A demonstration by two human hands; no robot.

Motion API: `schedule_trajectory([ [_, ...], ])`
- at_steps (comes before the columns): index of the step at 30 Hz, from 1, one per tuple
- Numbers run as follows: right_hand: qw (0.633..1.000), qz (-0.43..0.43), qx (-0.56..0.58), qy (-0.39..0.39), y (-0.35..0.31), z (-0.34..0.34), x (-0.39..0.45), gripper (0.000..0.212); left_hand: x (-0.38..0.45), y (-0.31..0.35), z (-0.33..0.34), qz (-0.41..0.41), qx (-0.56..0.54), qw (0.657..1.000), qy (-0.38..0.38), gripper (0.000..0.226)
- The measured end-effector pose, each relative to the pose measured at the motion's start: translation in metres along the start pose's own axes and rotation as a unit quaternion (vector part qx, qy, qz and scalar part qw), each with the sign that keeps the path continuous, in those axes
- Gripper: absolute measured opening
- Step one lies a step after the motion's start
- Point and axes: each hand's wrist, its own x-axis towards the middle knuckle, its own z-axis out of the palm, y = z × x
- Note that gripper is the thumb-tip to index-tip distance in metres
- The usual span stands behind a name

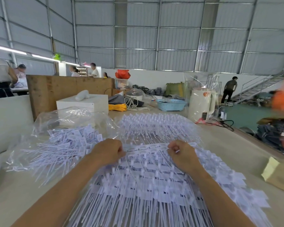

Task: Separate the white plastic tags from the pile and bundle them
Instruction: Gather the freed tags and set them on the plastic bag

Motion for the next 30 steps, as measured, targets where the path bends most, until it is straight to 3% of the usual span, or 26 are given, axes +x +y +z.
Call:
schedule_trajectory([
  [6, 1.000, 0.003, -0.004, 0.016, -0.002, -0.001, -0.002, 0.012, -0.003, -0.009, 0.002, 0.013, -0.091, 0.995, -0.028, 0.022],
  [12, 0.998, 0.007, -0.047, 0.037, -0.009, -0.004, -0.005, 0.013, -0.004, -0.004, -0.008, 0.055, -0.139, 0.980, 0.135, 0.016],
  [15, 0.992, -0.024, -0.090, 0.081, -0.018, -0.012, -0.006, 0.026, -0.009, 0.004, -0.013, 0.125, -0.194, 0.950, 0.212, 0.014],
  [18, 0.971, -0.097, -0.175, 0.129, -0.026, -0.025, -0.007, 0.063, -0.017, 0.012, -0.022, 0.187, -0.266, 0.908, 0.265, 0.016],
  [20, 0.957, -0.125, -0.229, 0.128, -0.030, -0.032, -0.007, 0.075, -0.023, 0.017, -0.030, 0.224, -0.297, 0.881, 0.294, 0.022],
  [24, 0.966, -0.098, -0.236, 0.051, -0.028, -0.032, -0.008, 0.058, -0.035, 0.027, -0.039, 0.260, -0.356, 0.845, 0.302, 0.020],
  [27, 0.965, -0.105, -0.192, 0.146, -0.033, -0.043, -0.010, 0.034, -0.034, 0.023, -0.041, 0.260, -0.331, 0.850, 0.315, 0.012],
  [30, 0.921, -0.163, -0.171, 0.311, -0.051, -0.069, -0.011, 0.029, -0.031, 0.014, -0.039, 0.223, -0.266, 0.876, 0.335, 0.039],
])
